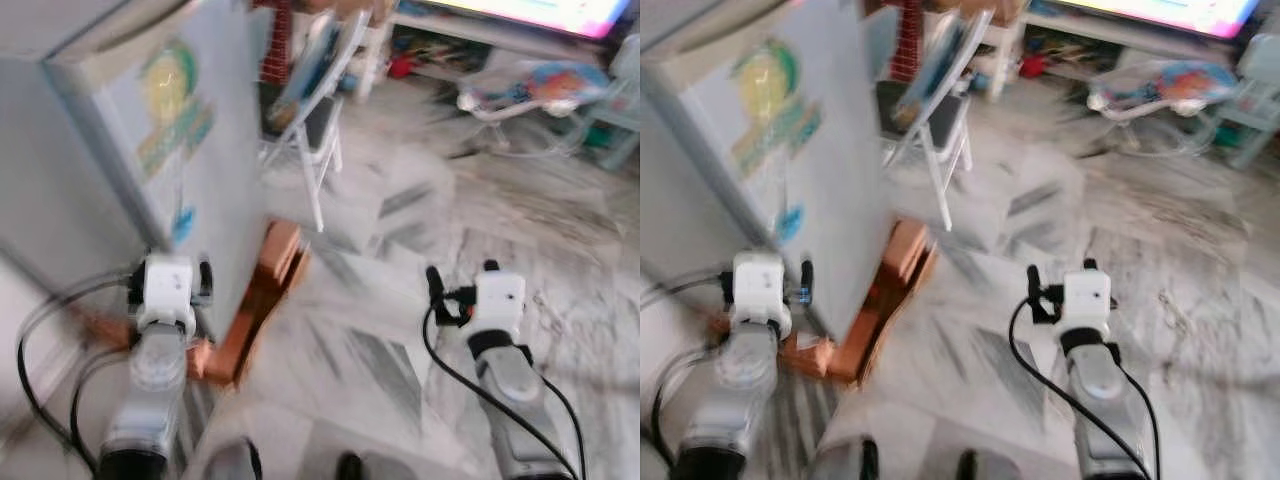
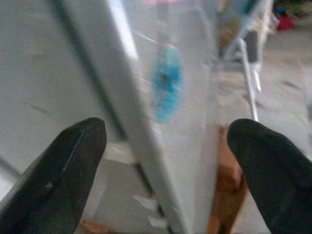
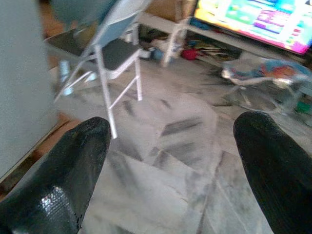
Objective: Restocking fridge
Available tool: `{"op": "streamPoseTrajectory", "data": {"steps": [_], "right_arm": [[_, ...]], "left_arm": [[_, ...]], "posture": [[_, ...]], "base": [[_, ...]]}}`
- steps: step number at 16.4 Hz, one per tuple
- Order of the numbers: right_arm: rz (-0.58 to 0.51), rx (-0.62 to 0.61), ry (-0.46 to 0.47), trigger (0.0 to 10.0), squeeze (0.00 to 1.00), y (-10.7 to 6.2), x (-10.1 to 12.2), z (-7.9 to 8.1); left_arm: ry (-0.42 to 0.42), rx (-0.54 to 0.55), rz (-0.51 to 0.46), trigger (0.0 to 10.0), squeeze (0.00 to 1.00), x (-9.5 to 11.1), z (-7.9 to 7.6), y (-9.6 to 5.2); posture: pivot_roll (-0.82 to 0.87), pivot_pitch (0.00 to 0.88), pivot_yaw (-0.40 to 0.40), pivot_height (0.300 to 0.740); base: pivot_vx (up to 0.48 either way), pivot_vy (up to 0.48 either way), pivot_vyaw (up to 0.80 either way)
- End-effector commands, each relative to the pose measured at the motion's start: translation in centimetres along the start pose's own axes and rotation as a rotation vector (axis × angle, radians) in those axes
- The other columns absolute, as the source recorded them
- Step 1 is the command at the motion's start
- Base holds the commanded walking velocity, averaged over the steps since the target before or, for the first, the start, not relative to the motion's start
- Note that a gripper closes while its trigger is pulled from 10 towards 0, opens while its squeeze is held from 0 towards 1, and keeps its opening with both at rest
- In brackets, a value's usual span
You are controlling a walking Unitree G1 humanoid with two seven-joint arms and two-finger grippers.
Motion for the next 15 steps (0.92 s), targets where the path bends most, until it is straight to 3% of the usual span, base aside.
{"op": "streamPoseTrajectory", "data": {"steps": [1, 3, 5, 10, 11, 15], "right_arm": [[-0.015, 0.007, 0.002, 10.0, 0.0, 0.0, 0.6, 0.2], [-0.014, 0.003, -0.008, 10.0, 0.0, 0.3, 0.8, 0.3], [0.0, 0.005, 0.011, 10.0, 0.0, 0.2, 0.6, 0.5], [0.086, 0.031, 0.024, 10.0, 0.0, -0.6, -1.1, 0.6], [0.13, 0.04, 0.0, 10.0, 0.0, -1.2, -2.1, 0.4], [0.152, 0.002, -0.009, 10.0, 0.0, -2.3, -2.5, -1.0]], "left_arm": [[-0.009, 0.021, 0.019, 10.0, 0.0, -0.6, 0.5, -0.1], [-0.025, 0.002, 0.015, 10.0, 0.0, -0.6, -0.1, -0.3], [-0.048, -0.048, 0.009, 10.0, 0.0, -0.6, -1.0, -0.2], [-0.03, -0.042, 0.003, 10.0, 0.0, 0.4, -0.8, 3.2], [-0.012, -0.028, 0.0, 10.0, 0.0, 1.0, -0.8, 4.4], [-0.005, 0.09, 0.02, 10.0, 0.0, 1.6, 0.7, 6.0]], "posture": [[0.05, 0.126, -0.084, 0.74], [0.05, 0.13, -0.087, 0.74], [0.05, 0.135, -0.092, 0.74], [0.04, 0.139, -0.1, 0.74], [0.04, 0.138, -0.102, 0.74], [0.01, 0.139, -0.096, 0.74]], "base": [[0.0, 0.0, 0.79], [0.0, 0.0, 0.74], [0.0, 0.0, 0.0], [0.0, 0.0, 0.0], [0.0, 0.0, 0.0], [0.0, 0.0, 0.0]]}}
Point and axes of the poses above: a point about 5 cm out from each wrist's last joint towards the gripper, its own y axis pointing out of the wrist towards the gripper, its own x axis along the axis of the wrist's last joint, z = x × y, the point moved 6 cm from there along y, pointing out of the wrist towards the gripper, and after that the axes turned 4 degrees about y, right-handed, at the moved point
